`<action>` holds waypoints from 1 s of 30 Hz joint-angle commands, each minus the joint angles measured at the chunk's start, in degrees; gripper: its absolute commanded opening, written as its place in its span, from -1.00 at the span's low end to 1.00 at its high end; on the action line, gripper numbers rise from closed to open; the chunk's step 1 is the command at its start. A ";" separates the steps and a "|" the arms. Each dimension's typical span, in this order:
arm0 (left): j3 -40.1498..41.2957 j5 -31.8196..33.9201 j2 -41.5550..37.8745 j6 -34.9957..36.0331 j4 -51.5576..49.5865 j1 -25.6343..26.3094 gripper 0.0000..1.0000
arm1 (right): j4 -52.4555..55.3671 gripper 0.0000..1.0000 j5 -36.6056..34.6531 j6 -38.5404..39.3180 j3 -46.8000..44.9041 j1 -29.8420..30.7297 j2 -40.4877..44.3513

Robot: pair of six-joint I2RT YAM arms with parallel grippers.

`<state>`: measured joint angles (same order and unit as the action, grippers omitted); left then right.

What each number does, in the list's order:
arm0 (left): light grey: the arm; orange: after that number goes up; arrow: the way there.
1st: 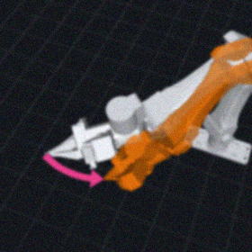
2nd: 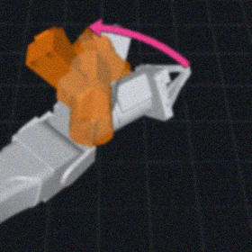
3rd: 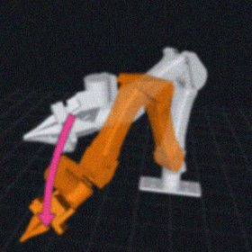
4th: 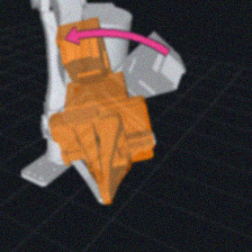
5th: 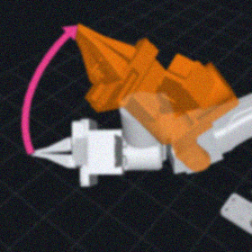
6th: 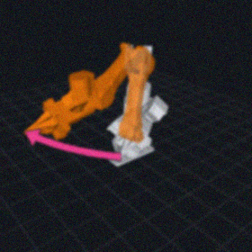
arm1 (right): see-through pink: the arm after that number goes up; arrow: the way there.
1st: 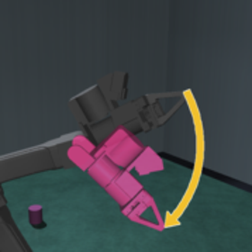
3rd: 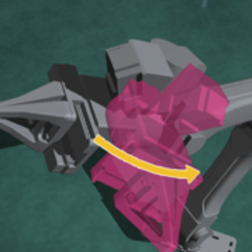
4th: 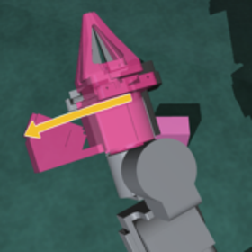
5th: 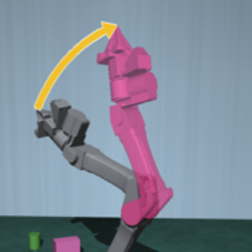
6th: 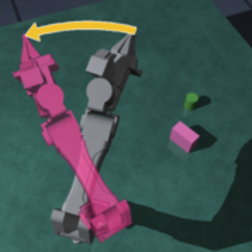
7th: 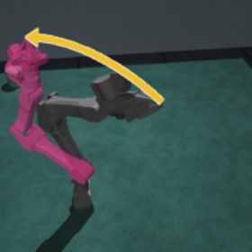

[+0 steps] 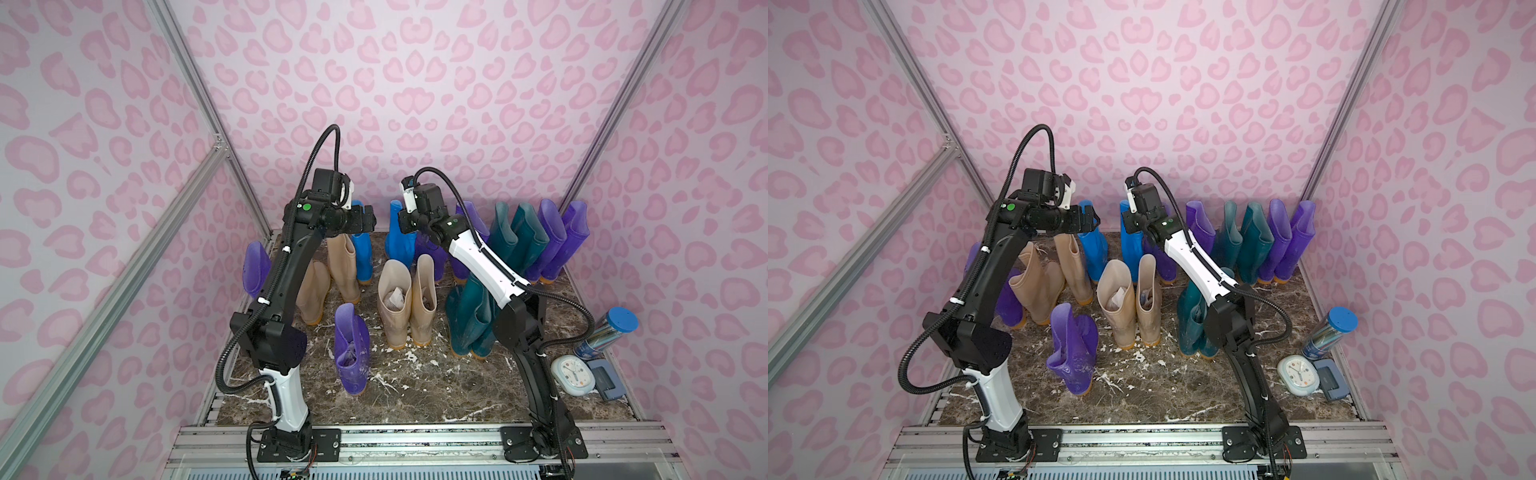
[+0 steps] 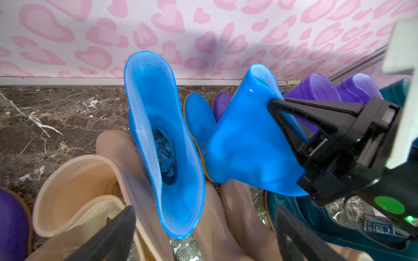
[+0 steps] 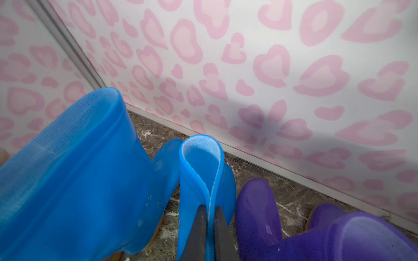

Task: Match and arrange rain boots in pairs
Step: Adjust the rain boot at the center of the board.

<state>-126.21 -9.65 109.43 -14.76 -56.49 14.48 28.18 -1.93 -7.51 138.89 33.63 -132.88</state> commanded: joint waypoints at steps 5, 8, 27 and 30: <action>-0.34 -0.85 -0.86 1.10 -1.16 0.02 0.96 | -3.80 -1.00 -3.52 -5.76 0.74 0.83 -1.48; -0.31 -0.85 -1.30 1.44 -1.48 -0.02 0.98 | -3.35 -0.70 -1.74 -5.86 1.83 0.65 -2.15; 26.82 -7.71 -18.59 0.62 18.43 -0.04 0.98 | -3.62 0.27 5.26 1.00 -17.84 -6.97 18.11; 27.61 -7.86 -19.93 1.21 18.07 -0.03 0.99 | -0.52 0.42 7.72 2.62 -15.92 -6.79 16.15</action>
<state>-99.29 -16.60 90.74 -13.78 -43.31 14.57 26.70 2.37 -6.85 122.15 26.85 -115.70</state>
